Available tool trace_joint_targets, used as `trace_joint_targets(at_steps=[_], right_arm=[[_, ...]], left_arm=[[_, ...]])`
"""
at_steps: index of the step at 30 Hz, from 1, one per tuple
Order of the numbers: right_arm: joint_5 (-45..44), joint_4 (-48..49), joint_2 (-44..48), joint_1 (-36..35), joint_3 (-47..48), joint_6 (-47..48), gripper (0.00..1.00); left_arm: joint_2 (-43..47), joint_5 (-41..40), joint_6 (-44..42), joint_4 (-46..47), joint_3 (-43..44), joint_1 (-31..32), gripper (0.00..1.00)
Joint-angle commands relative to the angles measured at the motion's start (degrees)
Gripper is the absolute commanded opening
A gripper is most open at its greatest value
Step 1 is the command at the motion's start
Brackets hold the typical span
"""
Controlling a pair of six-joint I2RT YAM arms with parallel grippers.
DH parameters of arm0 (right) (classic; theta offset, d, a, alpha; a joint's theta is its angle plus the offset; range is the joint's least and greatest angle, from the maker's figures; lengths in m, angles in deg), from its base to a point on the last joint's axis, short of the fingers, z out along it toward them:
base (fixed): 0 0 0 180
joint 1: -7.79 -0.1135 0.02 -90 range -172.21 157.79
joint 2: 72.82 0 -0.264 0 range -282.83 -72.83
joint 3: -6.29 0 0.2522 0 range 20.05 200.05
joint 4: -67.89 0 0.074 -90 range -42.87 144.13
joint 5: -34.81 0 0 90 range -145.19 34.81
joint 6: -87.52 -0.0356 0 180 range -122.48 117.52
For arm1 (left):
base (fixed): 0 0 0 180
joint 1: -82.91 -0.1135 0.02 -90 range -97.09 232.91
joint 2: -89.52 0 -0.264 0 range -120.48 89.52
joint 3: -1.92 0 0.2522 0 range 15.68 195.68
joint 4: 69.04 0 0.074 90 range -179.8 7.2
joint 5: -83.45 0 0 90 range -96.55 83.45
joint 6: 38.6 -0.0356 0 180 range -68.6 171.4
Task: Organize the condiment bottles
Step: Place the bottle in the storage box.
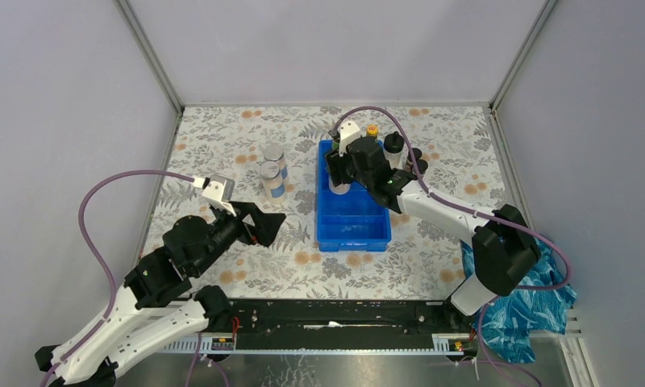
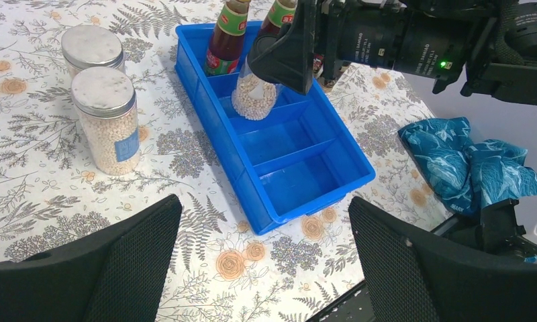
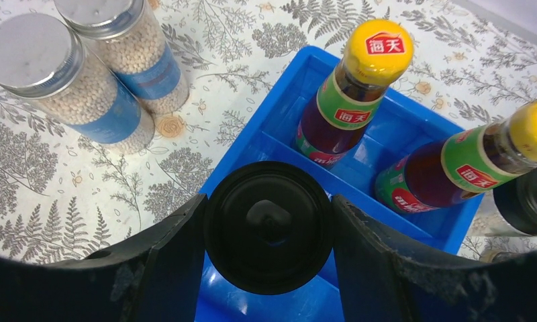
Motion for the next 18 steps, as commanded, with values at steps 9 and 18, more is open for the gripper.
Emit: trace_joint_targets(at_steps=[9,18], right_arm=[[2.42,6.47,-2.41,1.26,3.77,-0.53,0.00],[2.71,5.72,-3.82,1.60,6.17,-0.45,0.00]], left_arm=[[-0.99,0.26,-1.14,2.55,-0.74,0.35,0.98],[-1.62,0.21,-1.54,3.27,-1.08,0.35,0.99]])
